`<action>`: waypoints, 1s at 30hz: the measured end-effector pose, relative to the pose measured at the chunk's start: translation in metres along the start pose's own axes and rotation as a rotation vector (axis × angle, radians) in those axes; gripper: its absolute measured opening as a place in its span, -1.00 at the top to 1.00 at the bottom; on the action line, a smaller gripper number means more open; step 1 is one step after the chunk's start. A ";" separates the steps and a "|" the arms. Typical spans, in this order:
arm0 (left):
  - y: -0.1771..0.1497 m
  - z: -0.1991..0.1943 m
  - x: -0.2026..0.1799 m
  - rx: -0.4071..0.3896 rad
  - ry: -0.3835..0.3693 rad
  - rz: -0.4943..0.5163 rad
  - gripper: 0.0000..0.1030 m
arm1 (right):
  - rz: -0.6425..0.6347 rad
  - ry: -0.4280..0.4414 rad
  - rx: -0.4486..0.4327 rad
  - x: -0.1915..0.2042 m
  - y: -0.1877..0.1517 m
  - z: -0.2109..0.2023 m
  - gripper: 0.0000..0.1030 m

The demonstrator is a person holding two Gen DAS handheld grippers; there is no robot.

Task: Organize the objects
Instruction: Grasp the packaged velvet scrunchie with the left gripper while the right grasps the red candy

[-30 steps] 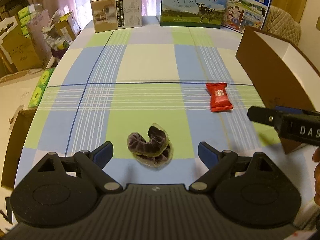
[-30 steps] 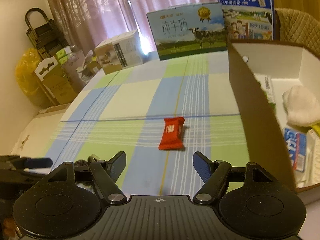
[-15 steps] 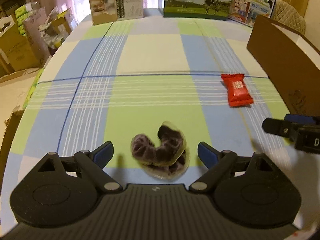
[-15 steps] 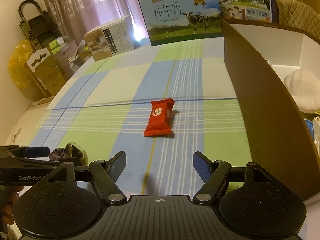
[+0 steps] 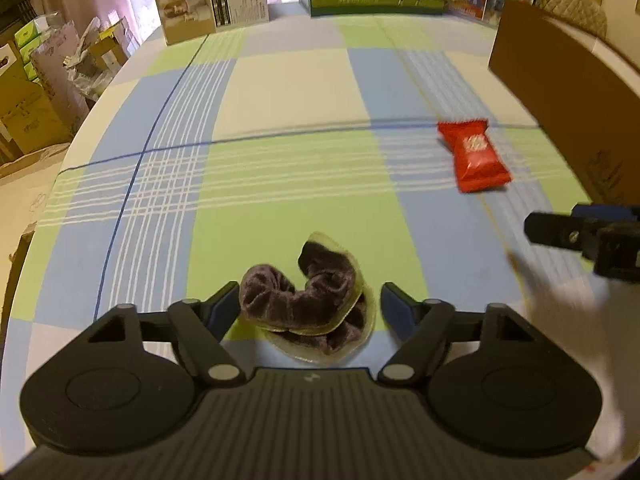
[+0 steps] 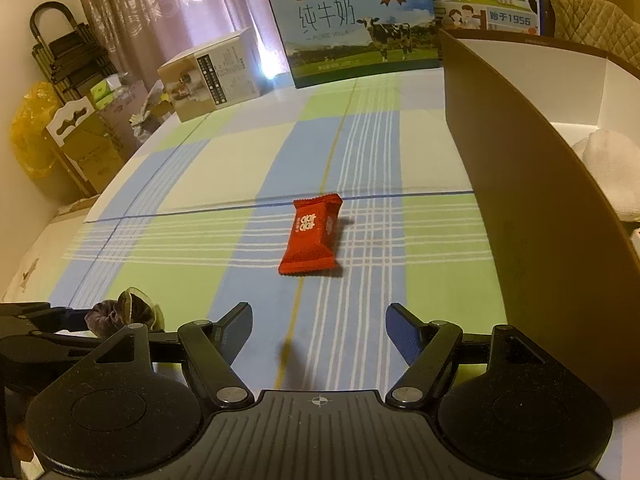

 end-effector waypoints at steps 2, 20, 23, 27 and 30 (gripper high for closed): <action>0.001 0.000 0.001 0.000 -0.016 -0.017 -0.17 | -0.015 -0.005 -0.003 0.001 0.002 0.006 -0.37; 0.034 0.020 0.011 -0.025 -0.010 -0.073 0.38 | -0.075 -0.081 -0.023 0.002 0.035 0.062 -0.22; 0.035 0.022 0.012 -0.029 -0.008 -0.078 0.37 | -0.091 -0.092 -0.021 0.001 0.038 0.072 -0.09; 0.035 0.022 0.011 -0.029 -0.008 -0.080 0.37 | -0.151 -0.101 -0.038 0.002 0.039 0.076 0.15; 0.035 0.022 0.011 -0.028 -0.010 -0.082 0.37 | -0.189 -0.102 -0.032 0.006 0.036 0.075 0.45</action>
Point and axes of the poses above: each gripper's, at about its wrist camera, not at the fingertips, and z roughly the way its jaws point, x to its left, y to its top, the point moved 6 cm from there along z, roughly the way its jaws point, and after that the axes turned 7 degrees about -z, right-handed, at the moved point
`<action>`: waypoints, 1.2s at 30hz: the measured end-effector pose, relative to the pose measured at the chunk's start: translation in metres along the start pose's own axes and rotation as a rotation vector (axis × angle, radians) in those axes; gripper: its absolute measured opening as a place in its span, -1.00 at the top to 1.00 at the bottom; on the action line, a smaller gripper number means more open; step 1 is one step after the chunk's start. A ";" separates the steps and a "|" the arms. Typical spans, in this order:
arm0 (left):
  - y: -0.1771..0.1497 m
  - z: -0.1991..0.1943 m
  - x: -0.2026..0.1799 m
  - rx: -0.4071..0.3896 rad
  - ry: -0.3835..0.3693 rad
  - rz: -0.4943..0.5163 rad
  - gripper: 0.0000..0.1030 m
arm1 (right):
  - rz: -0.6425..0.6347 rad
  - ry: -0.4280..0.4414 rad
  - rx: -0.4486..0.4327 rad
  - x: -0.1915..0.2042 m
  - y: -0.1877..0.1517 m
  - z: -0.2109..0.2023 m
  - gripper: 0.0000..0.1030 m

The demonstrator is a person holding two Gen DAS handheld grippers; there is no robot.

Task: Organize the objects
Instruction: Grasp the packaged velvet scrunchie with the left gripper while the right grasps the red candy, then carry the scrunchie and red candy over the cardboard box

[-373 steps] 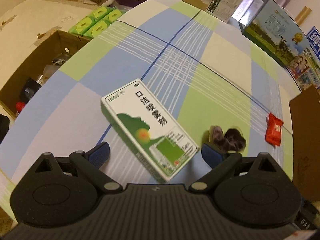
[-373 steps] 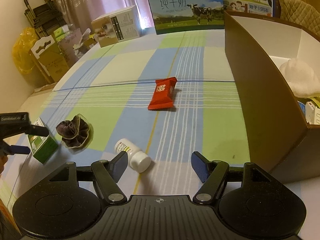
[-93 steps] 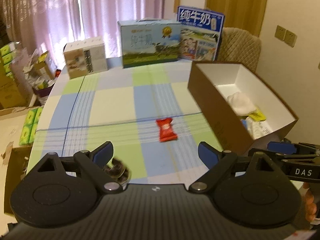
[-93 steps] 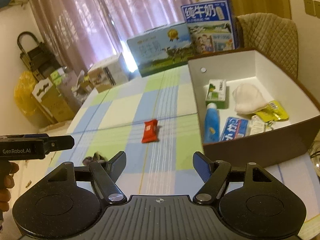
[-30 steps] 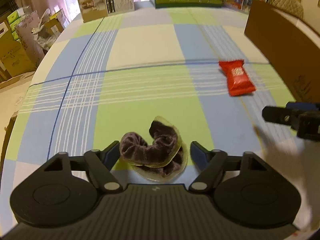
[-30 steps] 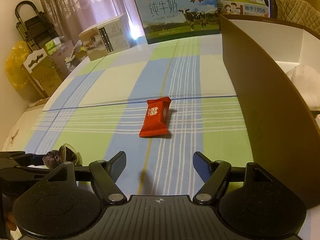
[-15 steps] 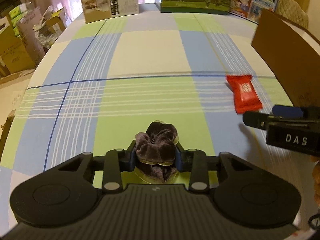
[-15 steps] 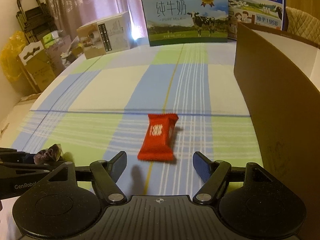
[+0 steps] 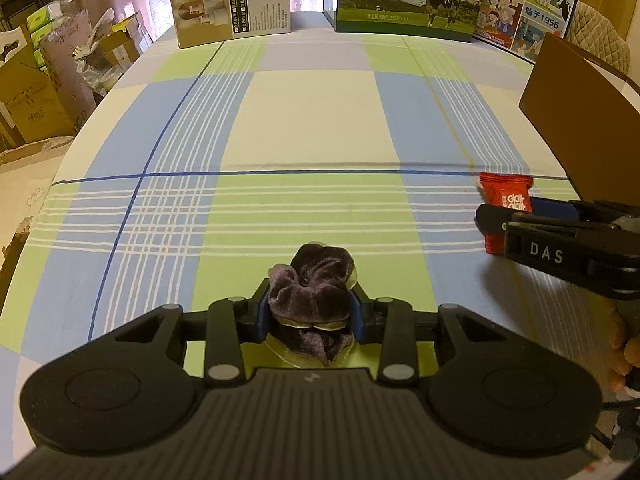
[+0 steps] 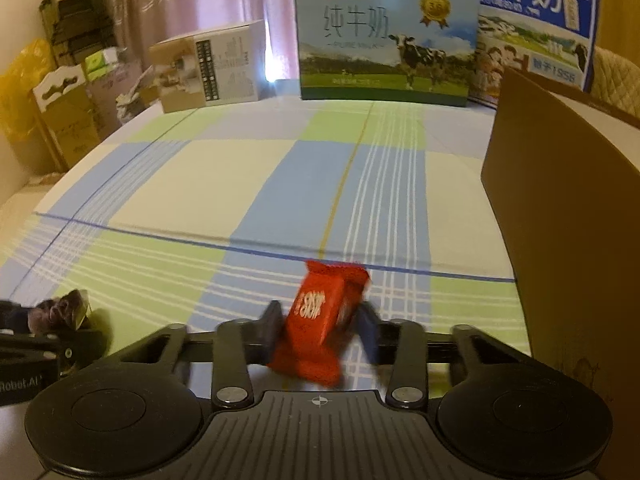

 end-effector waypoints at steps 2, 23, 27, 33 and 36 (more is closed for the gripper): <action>0.000 0.000 -0.001 -0.001 0.000 0.001 0.36 | -0.018 0.010 0.005 0.003 -0.001 -0.001 0.47; -0.026 -0.020 -0.013 0.043 -0.024 0.064 0.37 | -0.082 0.103 0.162 0.041 -0.047 -0.062 0.50; -0.034 -0.027 -0.016 0.063 -0.042 0.075 0.39 | -0.032 0.121 0.163 0.040 -0.054 -0.083 0.51; -0.042 -0.041 -0.016 0.091 -0.089 0.043 0.41 | 0.057 0.128 0.123 0.029 -0.060 -0.125 0.51; -0.044 -0.055 -0.020 0.074 -0.101 0.047 0.41 | 0.097 0.128 0.101 0.024 -0.063 -0.144 0.51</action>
Point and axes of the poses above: each gripper's, at about its wrist camera, not at the fingertips, and z roughly the way its jaws point, x to its left, y to its top, the point moved 6 cm from there along z, roughly the way its jaws point, and after that the axes turned 7 degrees about -z, right-handed, at the moved point
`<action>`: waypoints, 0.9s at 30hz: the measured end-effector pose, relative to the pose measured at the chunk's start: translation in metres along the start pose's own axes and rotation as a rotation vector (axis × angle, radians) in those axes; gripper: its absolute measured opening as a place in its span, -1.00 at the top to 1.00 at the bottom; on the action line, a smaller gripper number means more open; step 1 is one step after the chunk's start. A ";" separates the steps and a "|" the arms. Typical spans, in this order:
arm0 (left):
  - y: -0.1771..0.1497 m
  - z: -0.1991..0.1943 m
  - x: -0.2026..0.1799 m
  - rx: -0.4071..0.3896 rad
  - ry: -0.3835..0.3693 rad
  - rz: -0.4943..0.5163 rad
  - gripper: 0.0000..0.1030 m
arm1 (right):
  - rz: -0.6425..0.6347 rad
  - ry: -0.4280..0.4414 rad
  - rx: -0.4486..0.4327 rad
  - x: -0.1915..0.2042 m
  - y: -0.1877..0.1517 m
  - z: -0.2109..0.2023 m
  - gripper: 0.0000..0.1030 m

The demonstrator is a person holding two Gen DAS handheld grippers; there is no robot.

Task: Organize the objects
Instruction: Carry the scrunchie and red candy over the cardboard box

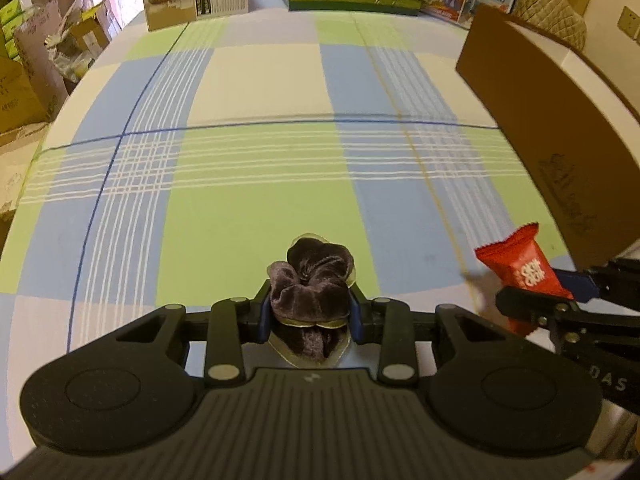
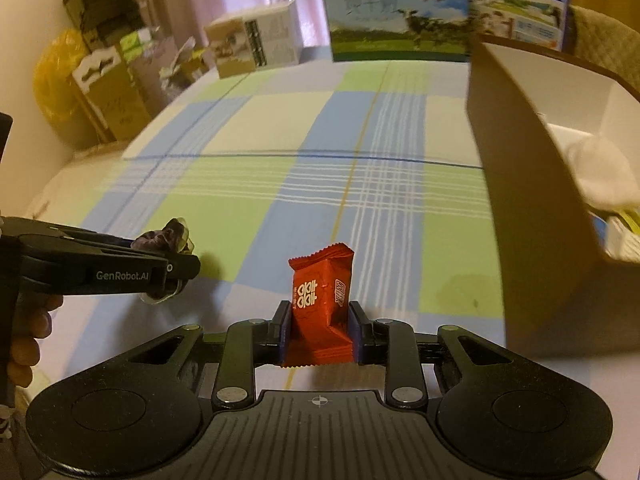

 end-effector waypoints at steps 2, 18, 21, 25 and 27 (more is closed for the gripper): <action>-0.001 -0.011 -0.005 -0.014 -0.013 0.006 0.41 | 0.028 0.004 -0.017 -0.003 -0.003 -0.012 0.51; -0.018 -0.084 -0.087 -0.076 -0.154 0.069 0.41 | 0.130 -0.006 -0.173 -0.035 -0.006 -0.110 0.51; -0.016 -0.093 -0.104 -0.086 -0.178 0.085 0.41 | 0.155 -0.020 -0.198 -0.048 -0.006 -0.124 0.51; -0.007 -0.103 -0.128 -0.101 -0.203 0.105 0.41 | 0.182 -0.043 -0.230 -0.068 -0.004 -0.142 0.51; -0.002 -0.106 -0.142 -0.110 -0.219 0.117 0.41 | 0.189 -0.057 -0.247 -0.080 -0.003 -0.150 0.51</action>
Point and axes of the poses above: each gripper's, at about its wrist camera, not at the fingertips, and z roughly the way its jaws point, x to its left, y to its top, the point moved 6 cm from there along z, roughly the way its jaws point, and after that the axes turned 7 degrees about -z, right-handed, at the moved point
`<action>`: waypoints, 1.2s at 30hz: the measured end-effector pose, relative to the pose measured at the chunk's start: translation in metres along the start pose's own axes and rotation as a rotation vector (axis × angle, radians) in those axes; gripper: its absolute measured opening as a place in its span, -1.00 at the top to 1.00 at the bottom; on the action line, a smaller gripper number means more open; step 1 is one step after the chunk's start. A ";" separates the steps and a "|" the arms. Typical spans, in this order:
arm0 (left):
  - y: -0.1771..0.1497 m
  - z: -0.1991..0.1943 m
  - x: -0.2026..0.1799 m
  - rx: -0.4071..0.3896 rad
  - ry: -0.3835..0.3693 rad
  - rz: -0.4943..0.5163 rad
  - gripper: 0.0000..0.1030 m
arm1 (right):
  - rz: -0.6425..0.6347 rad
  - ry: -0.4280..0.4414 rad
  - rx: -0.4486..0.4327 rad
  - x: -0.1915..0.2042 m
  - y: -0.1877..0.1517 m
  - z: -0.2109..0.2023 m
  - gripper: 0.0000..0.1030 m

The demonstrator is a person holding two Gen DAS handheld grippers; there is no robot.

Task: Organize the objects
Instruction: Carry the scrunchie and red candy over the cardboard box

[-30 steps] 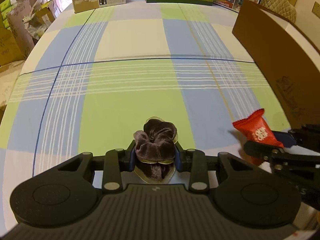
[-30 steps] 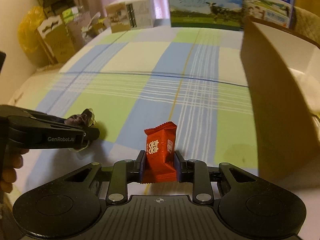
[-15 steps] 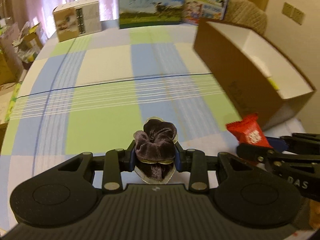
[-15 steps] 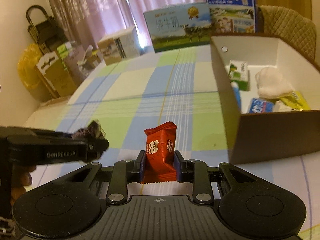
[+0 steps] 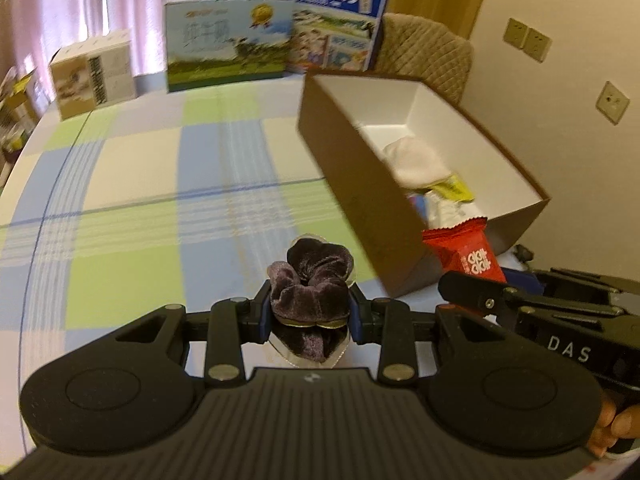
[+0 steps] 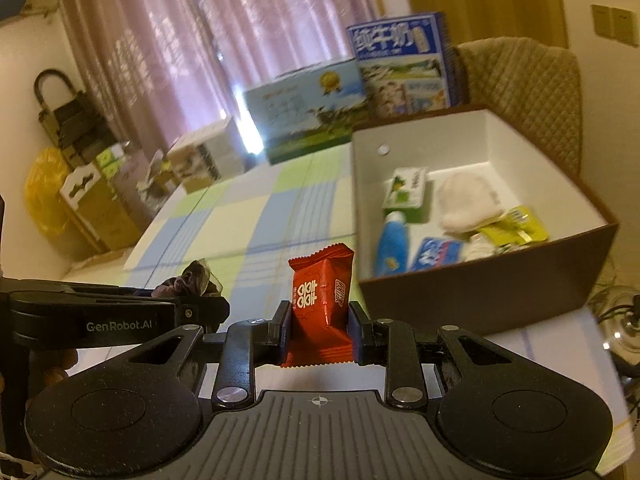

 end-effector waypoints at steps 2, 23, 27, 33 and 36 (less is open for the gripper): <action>0.005 0.001 -0.014 -0.005 -0.012 0.017 0.41 | 0.003 -0.014 -0.012 -0.011 0.006 -0.006 0.51; 0.076 0.076 -0.112 0.000 -0.067 0.176 0.41 | -0.041 -0.146 -0.044 -0.125 0.069 0.011 0.51; 0.093 0.101 -0.120 0.008 -0.055 0.198 0.41 | -0.029 -0.166 -0.028 -0.150 0.083 0.032 0.51; 0.121 0.136 -0.131 0.010 -0.033 0.226 0.41 | -0.046 -0.198 0.009 -0.175 0.097 0.066 0.51; 0.132 0.152 -0.136 0.011 -0.030 0.244 0.41 | -0.052 -0.212 0.030 -0.186 0.101 0.082 0.51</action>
Point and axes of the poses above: each gripper's, at about its wrist camera, not at the fingertips, and z roughly the way its jaws point, x to its left, y to its top, the point moved 6 cm from there along z, roughly the way its jaws point, and after that the axes turned 7 degrees about -z, right-handed, at the moved point
